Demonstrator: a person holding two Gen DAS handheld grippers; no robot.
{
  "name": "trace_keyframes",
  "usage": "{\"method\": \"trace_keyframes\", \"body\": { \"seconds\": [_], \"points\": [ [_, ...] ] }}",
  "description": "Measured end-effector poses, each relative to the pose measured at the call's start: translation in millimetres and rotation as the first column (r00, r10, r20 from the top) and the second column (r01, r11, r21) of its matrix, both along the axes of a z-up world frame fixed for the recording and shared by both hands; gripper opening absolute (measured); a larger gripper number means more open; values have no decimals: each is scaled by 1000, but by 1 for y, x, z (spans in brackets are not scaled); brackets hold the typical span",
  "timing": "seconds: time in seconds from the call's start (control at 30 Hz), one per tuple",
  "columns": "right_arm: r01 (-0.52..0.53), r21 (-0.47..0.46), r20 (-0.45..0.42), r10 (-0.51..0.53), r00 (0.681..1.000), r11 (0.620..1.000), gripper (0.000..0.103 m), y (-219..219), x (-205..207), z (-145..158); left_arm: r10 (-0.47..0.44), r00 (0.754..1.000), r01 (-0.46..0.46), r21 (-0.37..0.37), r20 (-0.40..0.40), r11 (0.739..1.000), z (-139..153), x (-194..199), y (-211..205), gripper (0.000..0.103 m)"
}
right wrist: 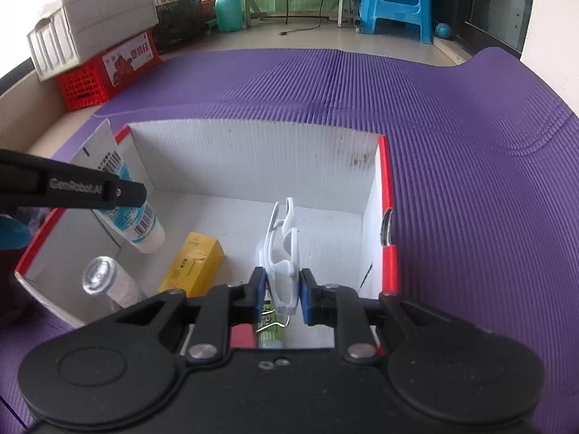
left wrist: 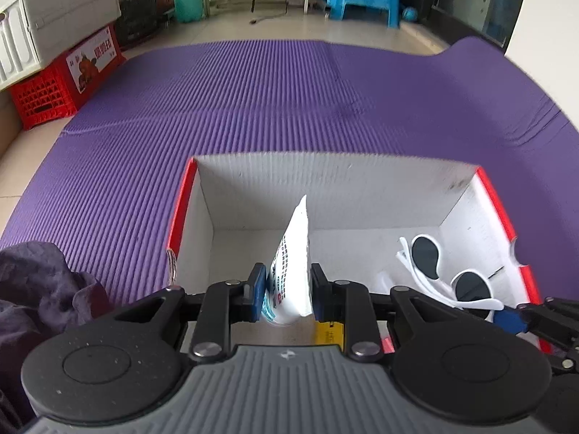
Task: Organize rigid objects
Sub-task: 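Open left tool to drop the tube while right tool releases the sunglasses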
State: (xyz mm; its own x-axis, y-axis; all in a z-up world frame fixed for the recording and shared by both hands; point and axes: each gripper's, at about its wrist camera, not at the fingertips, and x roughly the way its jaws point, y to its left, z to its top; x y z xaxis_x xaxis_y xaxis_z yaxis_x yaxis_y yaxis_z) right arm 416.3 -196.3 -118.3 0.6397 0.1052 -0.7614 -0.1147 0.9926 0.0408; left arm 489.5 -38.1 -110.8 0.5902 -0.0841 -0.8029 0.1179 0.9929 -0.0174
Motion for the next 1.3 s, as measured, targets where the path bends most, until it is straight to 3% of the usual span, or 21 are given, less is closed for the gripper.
{"method": "trace_keyframes", "body": {
  "seconds": [0.5,0.7,1.07,1.3],
  "points": [
    [-47,-32,-45,46,998,998,22,9,2,-9,-3,995,3,3,-100,1000,-23,2,-1,25],
    [-66,-7,-38,66,997,998,29,9,-3,-4,14,992,-14,-4,-123,1000,-21,1,2,25],
    [-86,38,14,86,996,996,54,3,-26,14,14,993,-18,-27,-114,999,-14,-15,3,25],
    [-80,59,26,79,997,995,56,-2,-40,22,20,997,-24,-57,-79,998,1,-34,7,25]
  ]
}}
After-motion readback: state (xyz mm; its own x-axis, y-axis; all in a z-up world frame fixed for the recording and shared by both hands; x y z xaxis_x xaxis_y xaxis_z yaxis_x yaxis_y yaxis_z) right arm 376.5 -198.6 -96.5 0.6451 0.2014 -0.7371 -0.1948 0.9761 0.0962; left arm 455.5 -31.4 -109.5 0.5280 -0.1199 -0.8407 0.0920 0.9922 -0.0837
